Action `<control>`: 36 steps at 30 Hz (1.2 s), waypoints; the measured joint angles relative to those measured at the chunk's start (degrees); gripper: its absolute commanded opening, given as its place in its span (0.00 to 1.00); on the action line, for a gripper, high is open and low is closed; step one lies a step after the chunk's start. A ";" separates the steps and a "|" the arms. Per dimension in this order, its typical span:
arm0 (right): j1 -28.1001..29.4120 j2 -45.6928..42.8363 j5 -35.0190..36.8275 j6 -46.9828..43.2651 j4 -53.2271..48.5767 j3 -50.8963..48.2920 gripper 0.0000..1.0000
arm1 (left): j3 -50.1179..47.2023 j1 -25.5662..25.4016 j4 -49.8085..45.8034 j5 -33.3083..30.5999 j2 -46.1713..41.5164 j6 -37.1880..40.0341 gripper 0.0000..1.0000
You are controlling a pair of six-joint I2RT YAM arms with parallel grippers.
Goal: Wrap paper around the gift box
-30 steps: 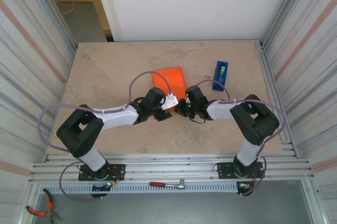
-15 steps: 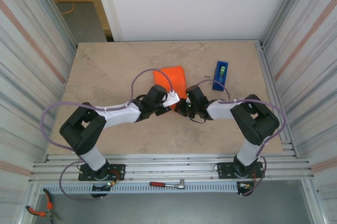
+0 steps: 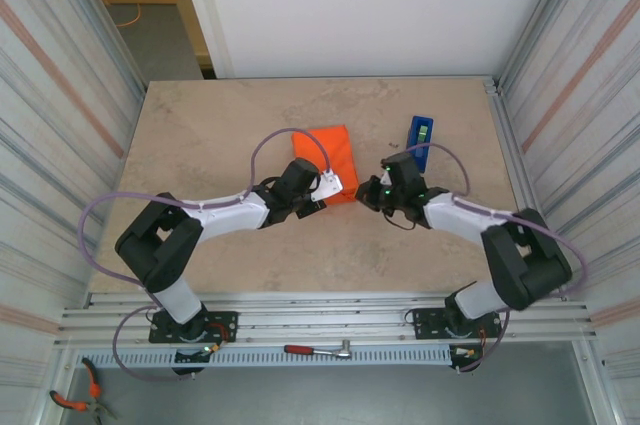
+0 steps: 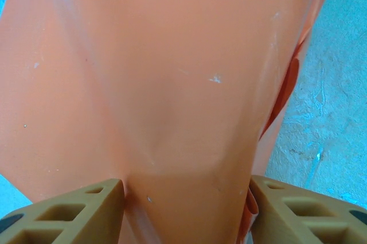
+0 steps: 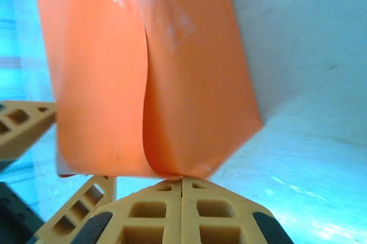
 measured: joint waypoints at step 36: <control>-27.91 7.78 -17.75 -9.66 -9.60 10.93 0.25 | 0.74 0.00 -1.25 -0.02 0.26 -0.39 0.58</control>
